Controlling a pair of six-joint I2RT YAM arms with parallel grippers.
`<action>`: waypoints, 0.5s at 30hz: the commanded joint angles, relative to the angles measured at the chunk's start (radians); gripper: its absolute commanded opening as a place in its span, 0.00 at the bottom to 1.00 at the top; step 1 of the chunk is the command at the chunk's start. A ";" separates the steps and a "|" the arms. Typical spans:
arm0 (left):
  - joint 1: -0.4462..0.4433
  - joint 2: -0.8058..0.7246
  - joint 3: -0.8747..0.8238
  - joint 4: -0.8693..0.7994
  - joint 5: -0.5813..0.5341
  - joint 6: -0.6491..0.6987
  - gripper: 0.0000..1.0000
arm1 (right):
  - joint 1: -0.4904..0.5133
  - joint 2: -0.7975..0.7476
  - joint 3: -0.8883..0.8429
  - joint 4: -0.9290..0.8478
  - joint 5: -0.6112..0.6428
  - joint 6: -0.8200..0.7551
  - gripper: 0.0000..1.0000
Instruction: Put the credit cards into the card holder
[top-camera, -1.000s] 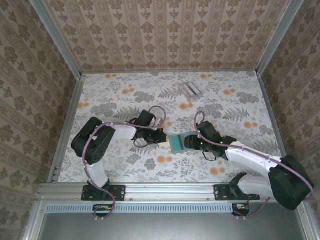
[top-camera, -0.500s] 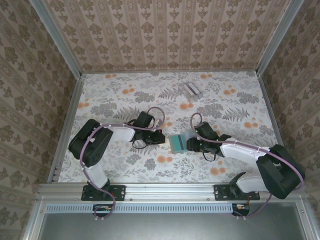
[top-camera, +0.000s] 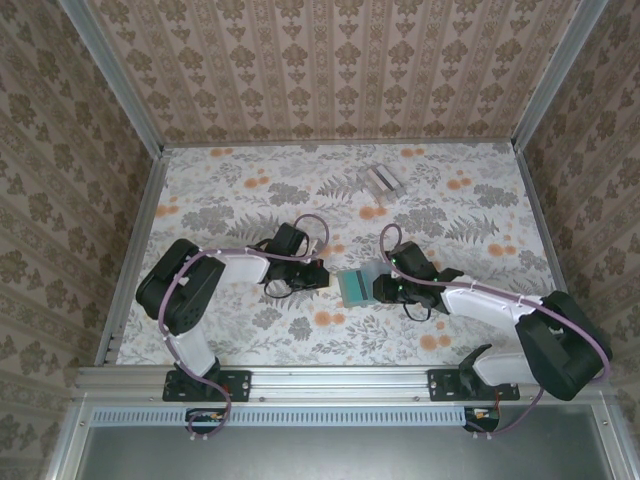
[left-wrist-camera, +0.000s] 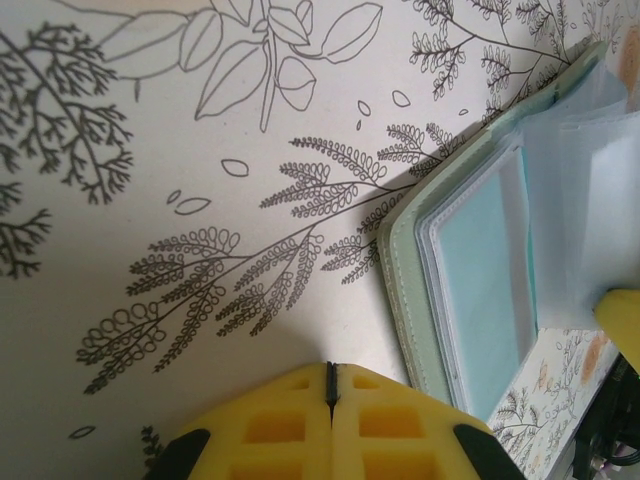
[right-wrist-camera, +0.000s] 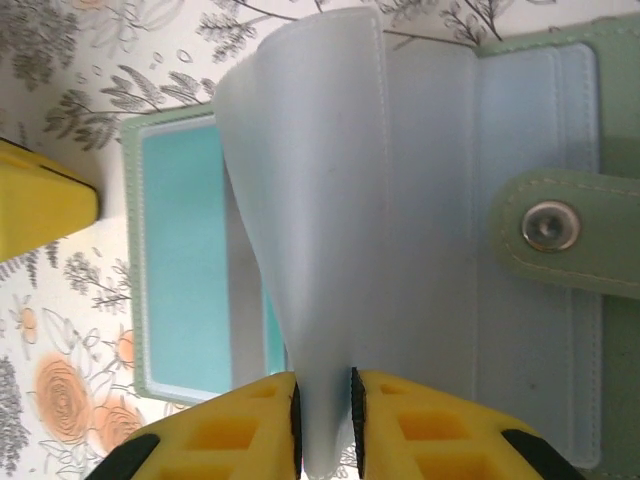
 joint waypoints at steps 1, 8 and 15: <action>-0.003 -0.010 0.028 -0.070 -0.020 0.029 0.00 | -0.003 -0.030 0.001 0.041 -0.034 -0.031 0.24; 0.001 -0.007 0.065 -0.104 -0.014 0.045 0.00 | -0.004 -0.002 -0.002 0.111 -0.080 -0.034 0.31; 0.021 0.008 0.072 -0.078 0.016 0.025 0.00 | -0.002 0.082 0.016 0.202 -0.203 -0.024 0.35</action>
